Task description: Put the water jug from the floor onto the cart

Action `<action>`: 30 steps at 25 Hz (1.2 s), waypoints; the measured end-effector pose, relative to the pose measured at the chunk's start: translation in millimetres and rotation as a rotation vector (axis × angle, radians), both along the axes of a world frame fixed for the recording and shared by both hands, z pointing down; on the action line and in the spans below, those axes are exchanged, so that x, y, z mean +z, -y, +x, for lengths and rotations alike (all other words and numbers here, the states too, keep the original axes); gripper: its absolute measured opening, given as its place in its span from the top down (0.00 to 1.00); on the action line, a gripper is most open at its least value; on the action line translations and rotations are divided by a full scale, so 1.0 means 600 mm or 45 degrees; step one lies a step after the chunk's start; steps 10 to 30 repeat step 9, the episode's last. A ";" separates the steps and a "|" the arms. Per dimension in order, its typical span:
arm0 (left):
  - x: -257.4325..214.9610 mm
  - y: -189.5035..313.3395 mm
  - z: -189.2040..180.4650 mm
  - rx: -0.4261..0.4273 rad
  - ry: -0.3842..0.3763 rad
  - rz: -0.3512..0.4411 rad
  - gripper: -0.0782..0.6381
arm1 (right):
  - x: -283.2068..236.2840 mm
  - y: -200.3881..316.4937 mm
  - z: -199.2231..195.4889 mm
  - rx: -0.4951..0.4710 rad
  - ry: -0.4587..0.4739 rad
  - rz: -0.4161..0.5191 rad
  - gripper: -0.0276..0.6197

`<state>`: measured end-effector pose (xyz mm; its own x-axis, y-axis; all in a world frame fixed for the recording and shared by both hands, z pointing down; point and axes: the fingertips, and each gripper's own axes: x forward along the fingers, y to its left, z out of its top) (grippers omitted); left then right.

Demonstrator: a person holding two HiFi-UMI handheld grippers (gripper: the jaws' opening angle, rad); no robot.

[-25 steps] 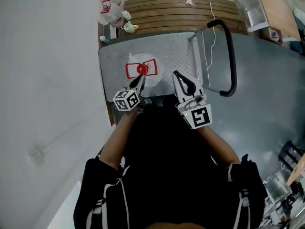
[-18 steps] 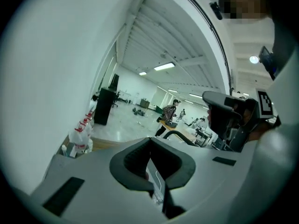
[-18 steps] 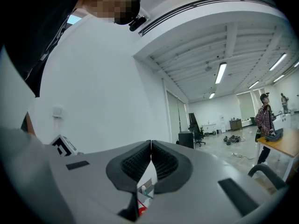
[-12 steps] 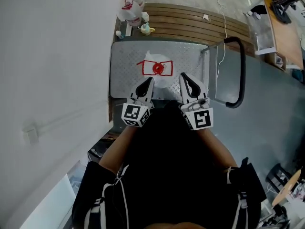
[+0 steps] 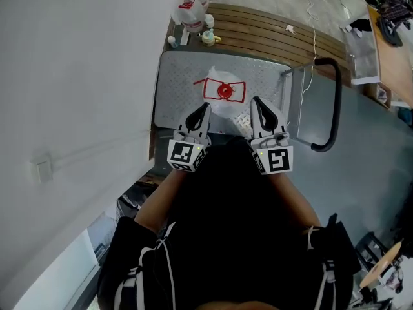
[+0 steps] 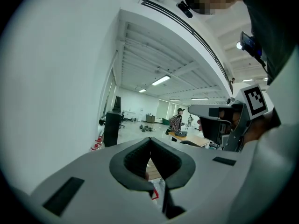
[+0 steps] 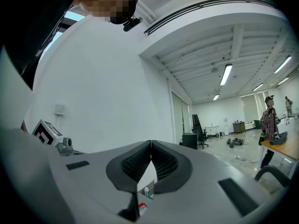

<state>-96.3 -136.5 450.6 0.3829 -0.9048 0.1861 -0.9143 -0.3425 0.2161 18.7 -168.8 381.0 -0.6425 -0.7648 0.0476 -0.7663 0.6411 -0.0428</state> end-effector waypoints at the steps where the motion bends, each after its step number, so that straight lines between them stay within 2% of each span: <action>1: 0.000 -0.001 -0.003 -0.005 0.004 -0.001 0.87 | 0.001 0.000 -0.004 -0.006 0.001 0.000 0.93; 9: 0.008 0.001 -0.015 -0.004 0.017 -0.019 0.87 | 0.008 0.011 -0.025 -0.003 0.024 -0.008 0.93; 30: 0.008 0.001 -0.015 -0.004 0.017 -0.019 0.87 | 0.008 0.011 -0.025 -0.003 0.024 -0.008 0.93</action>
